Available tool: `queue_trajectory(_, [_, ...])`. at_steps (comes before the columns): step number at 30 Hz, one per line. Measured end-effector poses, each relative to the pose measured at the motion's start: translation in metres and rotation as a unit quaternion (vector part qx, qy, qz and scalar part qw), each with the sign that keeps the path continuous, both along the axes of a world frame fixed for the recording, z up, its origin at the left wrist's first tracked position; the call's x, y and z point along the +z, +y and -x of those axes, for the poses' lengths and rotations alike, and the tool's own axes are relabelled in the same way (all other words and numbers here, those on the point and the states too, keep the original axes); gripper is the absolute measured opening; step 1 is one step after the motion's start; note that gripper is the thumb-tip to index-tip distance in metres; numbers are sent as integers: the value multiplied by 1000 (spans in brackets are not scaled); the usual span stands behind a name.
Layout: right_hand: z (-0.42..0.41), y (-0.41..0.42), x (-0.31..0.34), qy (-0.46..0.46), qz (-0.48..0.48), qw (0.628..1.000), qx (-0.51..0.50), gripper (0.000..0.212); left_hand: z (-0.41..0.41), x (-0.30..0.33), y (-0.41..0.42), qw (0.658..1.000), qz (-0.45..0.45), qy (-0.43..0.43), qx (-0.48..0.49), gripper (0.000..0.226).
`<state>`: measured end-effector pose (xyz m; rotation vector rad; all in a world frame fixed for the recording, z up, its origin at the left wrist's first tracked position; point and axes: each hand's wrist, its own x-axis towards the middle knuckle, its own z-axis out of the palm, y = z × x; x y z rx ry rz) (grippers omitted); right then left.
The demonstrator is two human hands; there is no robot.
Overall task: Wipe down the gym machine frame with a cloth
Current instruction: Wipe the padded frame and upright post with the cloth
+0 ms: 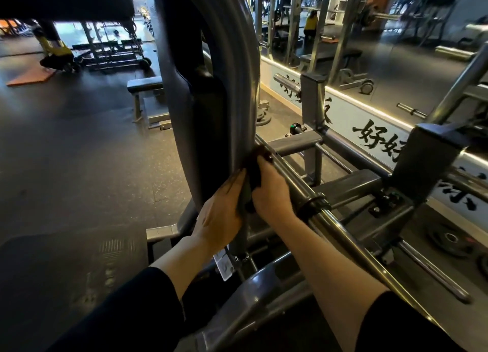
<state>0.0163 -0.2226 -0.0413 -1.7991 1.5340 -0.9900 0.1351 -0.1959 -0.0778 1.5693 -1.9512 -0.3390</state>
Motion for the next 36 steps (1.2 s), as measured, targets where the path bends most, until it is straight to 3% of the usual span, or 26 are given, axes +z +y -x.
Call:
queue_trajectory(2, [11, -10, 7, 132, 109, 985, -24, 58, 3, 4, -5, 1000, 20, 3, -12, 66])
queue_trajectory(6, [34, -14, -1, 379, 54, 923, 28, 59, 15, 8, -13, 997, 17, -63, -32, 75])
queue_trajectory(8, [34, -1, -13, 410, 91, 907, 37, 53, 17, 7, -12, 994, 16, -110, -21, 75])
queue_trajectory(12, [21, 20, -22, 380, 88, 920, 42, 36, 6, -4, -7, 990, -2, -137, -26, 72])
queue_trajectory(14, [11, 23, -22, 317, 90, 944, -5, 27, -5, -5, -5, 993, 4, -114, -34, 70])
queue_trajectory(17, [-8, 20, -3, 15, 80, 990, -117, 29, -19, -2, 1, 997, 29, -63, -20, 66])
queue_trajectory(19, [-24, 14, -1, -136, 58, 982, -118, 35, -32, -7, 3, 999, 31, -14, -13, 61])
queue_trajectory(22, [-41, 14, -21, -227, 2, 972, -65, 41, -49, -20, 3, 997, 48, -59, -32, 62])
queue_trajectory(24, [-46, 18, -49, -236, -31, 970, -55, 38, -58, -29, 1, 992, 52, -101, -55, 69])
queue_trajectory(27, [-49, 21, -82, -177, -37, 982, -55, 48, -65, -45, 1, 983, 65, -152, -76, 73])
queue_trajectory(34, [-67, 21, -82, -255, 6, 964, -71, 64, -64, -86, 5, 983, 86, -145, -77, 65])
queue_trajectory(36, [-75, 30, -105, -301, -37, 950, -69, 62, -65, -93, 2, 981, 99, -152, -75, 65])
